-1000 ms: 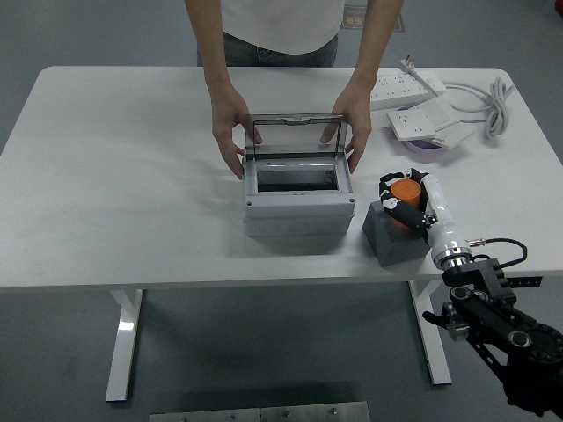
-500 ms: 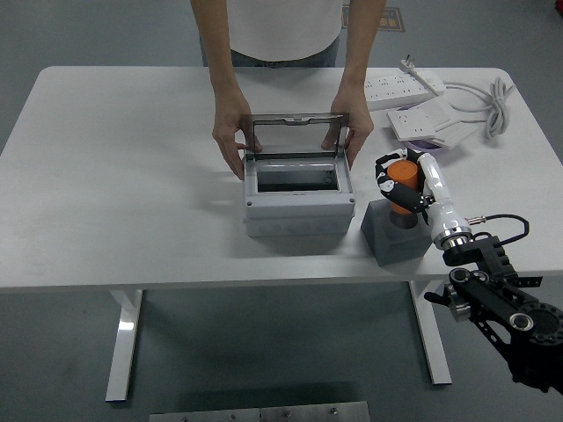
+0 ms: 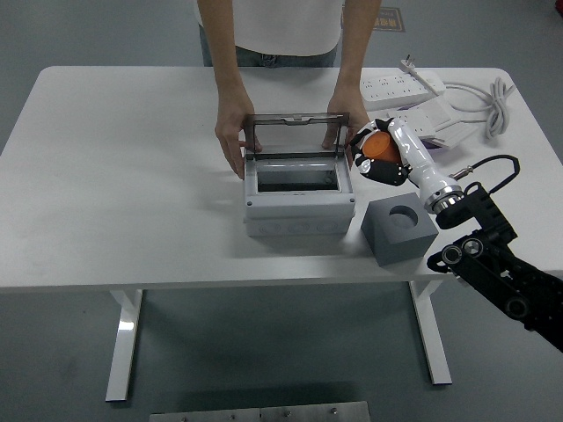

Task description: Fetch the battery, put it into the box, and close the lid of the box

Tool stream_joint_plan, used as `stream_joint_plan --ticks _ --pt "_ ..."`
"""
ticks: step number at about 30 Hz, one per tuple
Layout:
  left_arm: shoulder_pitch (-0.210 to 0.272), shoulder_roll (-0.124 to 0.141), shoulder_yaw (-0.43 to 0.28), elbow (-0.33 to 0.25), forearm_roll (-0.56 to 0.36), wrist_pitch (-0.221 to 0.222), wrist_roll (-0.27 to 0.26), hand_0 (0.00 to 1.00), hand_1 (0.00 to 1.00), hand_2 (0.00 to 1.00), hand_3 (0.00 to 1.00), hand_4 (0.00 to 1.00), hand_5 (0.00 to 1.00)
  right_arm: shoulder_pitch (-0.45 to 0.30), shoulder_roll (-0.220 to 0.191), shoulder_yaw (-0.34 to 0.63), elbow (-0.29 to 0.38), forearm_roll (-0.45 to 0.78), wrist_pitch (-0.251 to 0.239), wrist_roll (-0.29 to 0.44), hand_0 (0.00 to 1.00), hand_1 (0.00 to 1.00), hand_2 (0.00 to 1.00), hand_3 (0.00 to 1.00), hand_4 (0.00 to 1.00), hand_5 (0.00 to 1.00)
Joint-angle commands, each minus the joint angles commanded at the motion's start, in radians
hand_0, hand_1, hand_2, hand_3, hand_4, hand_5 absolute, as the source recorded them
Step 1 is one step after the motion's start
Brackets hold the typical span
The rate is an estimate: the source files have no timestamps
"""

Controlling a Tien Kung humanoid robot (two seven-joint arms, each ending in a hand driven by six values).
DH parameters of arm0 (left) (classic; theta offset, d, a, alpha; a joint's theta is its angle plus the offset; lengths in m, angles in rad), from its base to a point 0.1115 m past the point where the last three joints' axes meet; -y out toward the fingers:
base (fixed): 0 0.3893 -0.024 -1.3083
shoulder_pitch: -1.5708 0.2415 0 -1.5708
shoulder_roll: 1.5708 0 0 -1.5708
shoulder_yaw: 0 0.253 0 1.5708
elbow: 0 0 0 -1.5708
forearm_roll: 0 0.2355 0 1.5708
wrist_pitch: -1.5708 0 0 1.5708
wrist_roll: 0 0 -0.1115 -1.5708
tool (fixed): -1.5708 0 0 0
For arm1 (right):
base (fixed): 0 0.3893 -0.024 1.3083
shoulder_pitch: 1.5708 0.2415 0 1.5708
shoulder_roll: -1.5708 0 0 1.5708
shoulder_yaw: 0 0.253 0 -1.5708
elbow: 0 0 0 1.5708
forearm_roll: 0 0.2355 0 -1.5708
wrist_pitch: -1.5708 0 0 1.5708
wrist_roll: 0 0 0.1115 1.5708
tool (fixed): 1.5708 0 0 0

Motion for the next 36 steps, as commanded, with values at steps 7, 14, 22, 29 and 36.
stream_joint_plan --ticks 7,14,22,29,36 --pt "0.001 0.004 0.001 -0.002 -0.004 0.003 0.004 0.559 0.724 0.662 0.595 0.693 0.185 0.070 0.012 -0.056 -0.025 -0.268 0.072 -0.156 0.243 0.252 0.361 0.331 0.053 0.002" --pt "0.001 0.008 0.000 -0.005 -0.002 0.004 0.010 0.559 0.723 0.664 0.595 0.696 0.191 0.136 0.049 -0.101 -0.063 -0.462 0.105 -0.219 0.223 0.240 0.337 0.310 0.029 0.002" --pt "-0.002 0.013 -0.003 -0.006 0.003 0.002 0.012 0.559 0.723 0.664 0.595 0.696 0.194 0.211 0.113 -0.173 -0.132 -0.524 0.134 -0.252 0.212 0.236 0.333 0.308 0.031 0.002" --pt "0.000 0.016 -0.007 -0.008 0.011 0.000 0.014 0.559 0.723 0.664 0.594 0.696 0.195 0.241 0.174 -0.212 -0.180 -0.503 0.129 -0.251 0.215 0.235 0.332 0.311 0.035 0.002" --pt "0.000 0.020 -0.011 -0.009 0.020 -0.003 0.017 0.559 0.724 0.664 0.595 0.696 0.194 0.268 0.227 -0.239 -0.218 -0.486 0.118 -0.254 0.213 0.235 0.331 0.316 0.038 0.002"
